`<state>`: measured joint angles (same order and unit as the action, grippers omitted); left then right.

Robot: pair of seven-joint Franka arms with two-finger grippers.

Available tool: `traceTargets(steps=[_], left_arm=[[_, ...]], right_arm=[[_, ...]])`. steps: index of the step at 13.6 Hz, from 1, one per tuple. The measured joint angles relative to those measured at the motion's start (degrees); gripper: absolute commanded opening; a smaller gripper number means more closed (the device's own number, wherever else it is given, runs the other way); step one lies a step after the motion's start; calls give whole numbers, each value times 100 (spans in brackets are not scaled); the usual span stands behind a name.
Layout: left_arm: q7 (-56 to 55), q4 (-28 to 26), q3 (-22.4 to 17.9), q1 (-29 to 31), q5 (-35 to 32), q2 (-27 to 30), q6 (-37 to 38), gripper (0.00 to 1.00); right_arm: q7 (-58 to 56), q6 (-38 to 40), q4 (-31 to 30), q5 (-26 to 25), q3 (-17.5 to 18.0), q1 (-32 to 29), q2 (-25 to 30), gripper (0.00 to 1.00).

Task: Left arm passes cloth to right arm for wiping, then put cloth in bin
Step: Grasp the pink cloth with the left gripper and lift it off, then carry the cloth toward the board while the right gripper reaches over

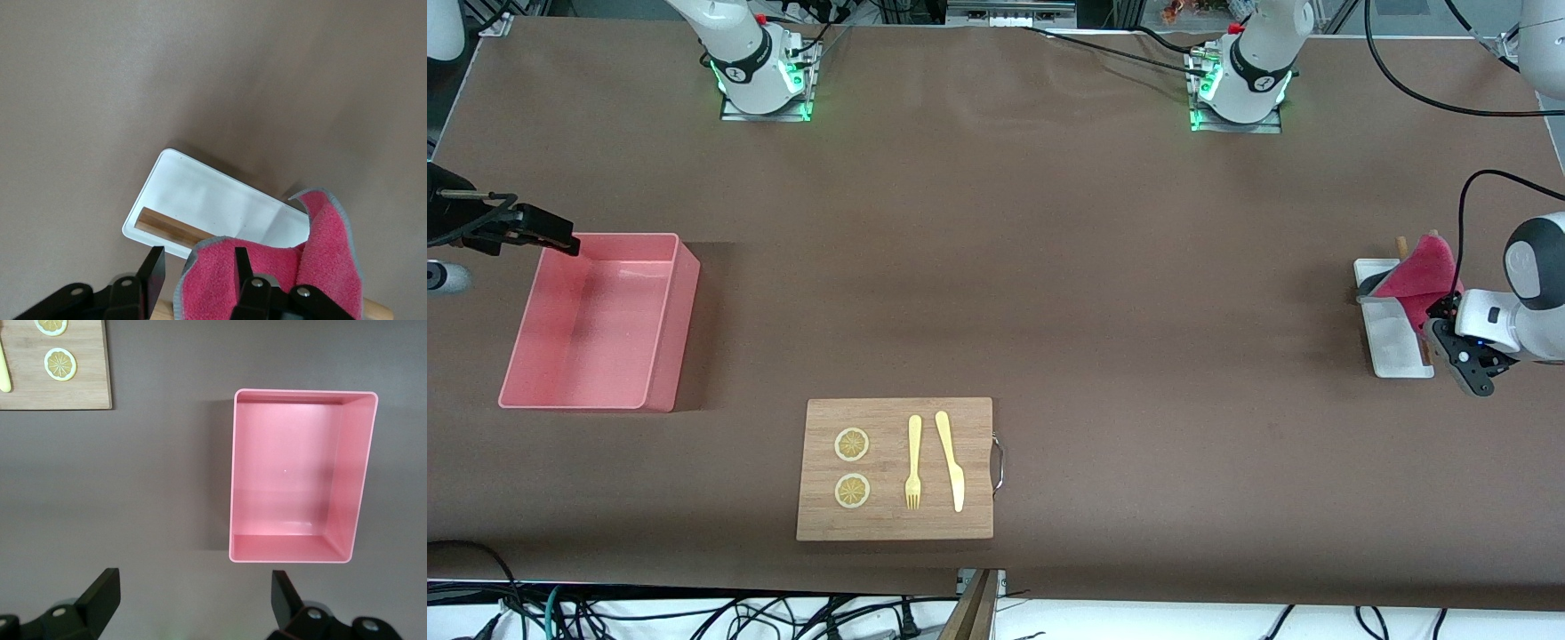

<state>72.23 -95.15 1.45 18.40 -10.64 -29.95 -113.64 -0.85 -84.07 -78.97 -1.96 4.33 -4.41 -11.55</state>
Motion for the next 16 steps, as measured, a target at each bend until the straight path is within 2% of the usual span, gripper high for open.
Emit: traceTargets(steps=[3,4,5,6,12,14,16], left_arm=[[19,-29,0,3,0,-1,0,31],[20,-39,0,4,0,-2,0,22],[21,-46,0,7,0,-4,0,5],[22,-48,0,10,0,-4,-1,0],[36,65,104,1,-1,149,109,0],[6,166,319,-5,-1,365,413,0],[-132,496,578,-19,0,560,1105,0]], right_arm=[[0,6,-43,0,3,6,-2,100],[0,8,-45,0,7,9,-2,100],[0,27,-45,0,11,12,-2,100],[0,71,-45,0,12,16,-2,100],[0,149,-205,0,13,19,-4,100],[0,149,-322,0,10,10,-9,100],[31,143,-407,4,9,3,-11,100]])
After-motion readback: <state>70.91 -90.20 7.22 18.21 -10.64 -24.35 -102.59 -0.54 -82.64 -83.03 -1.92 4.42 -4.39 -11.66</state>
